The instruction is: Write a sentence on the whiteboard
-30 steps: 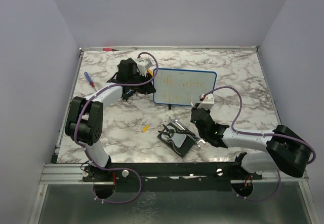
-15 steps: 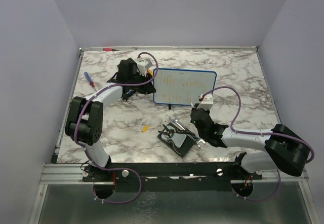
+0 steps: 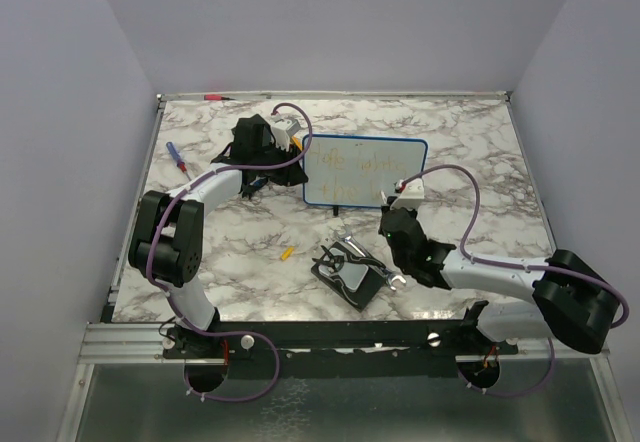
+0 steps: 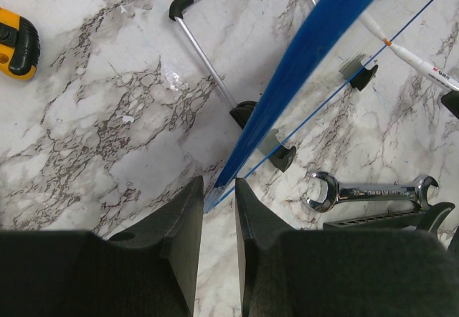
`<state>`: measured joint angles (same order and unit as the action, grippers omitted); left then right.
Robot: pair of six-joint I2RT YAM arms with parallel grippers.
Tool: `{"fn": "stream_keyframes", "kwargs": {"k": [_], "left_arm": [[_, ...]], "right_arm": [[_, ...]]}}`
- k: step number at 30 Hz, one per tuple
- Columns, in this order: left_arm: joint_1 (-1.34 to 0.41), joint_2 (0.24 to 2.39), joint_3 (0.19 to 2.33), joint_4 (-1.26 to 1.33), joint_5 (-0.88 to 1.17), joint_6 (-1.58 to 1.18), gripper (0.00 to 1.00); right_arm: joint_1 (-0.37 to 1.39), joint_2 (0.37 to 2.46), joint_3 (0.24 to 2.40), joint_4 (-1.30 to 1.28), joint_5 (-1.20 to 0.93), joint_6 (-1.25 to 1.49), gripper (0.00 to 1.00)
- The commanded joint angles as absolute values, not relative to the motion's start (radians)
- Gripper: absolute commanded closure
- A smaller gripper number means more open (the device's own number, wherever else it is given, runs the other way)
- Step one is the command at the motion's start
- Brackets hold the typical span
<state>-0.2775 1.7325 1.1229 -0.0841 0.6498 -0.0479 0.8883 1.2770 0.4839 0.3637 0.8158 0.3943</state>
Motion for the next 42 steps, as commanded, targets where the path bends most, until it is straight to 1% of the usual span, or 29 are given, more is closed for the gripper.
{"fn": "stream_keyframes", "kwargs": {"k": [1,21,29,35,42], "left_arm": [[-0.285,1.713,1.135,-0.073,0.642,-0.040,0.75],[-0.284,1.713,1.134,-0.073,0.641,-0.040,0.75],[-0.284,1.715,1.135,-0.073,0.633,-0.041,0.75],[-0.286,1.711,1.131,-0.073,0.631,-0.041,0.75],[-0.289,1.710,1.131,-0.073,0.630,-0.040,0.75]], "right_arm": [[0.875,1.259,0.515,0.404,0.864,0.356,1.00],[0.868,1.218,0.495,0.421,0.838,0.329,1.00],[0.861,1.098,0.413,0.448,0.728,0.301,1.00],[0.767,1.083,0.363,0.463,0.577,0.319,1.00],[0.718,1.083,0.351,0.479,0.517,0.339,1.00]]}}
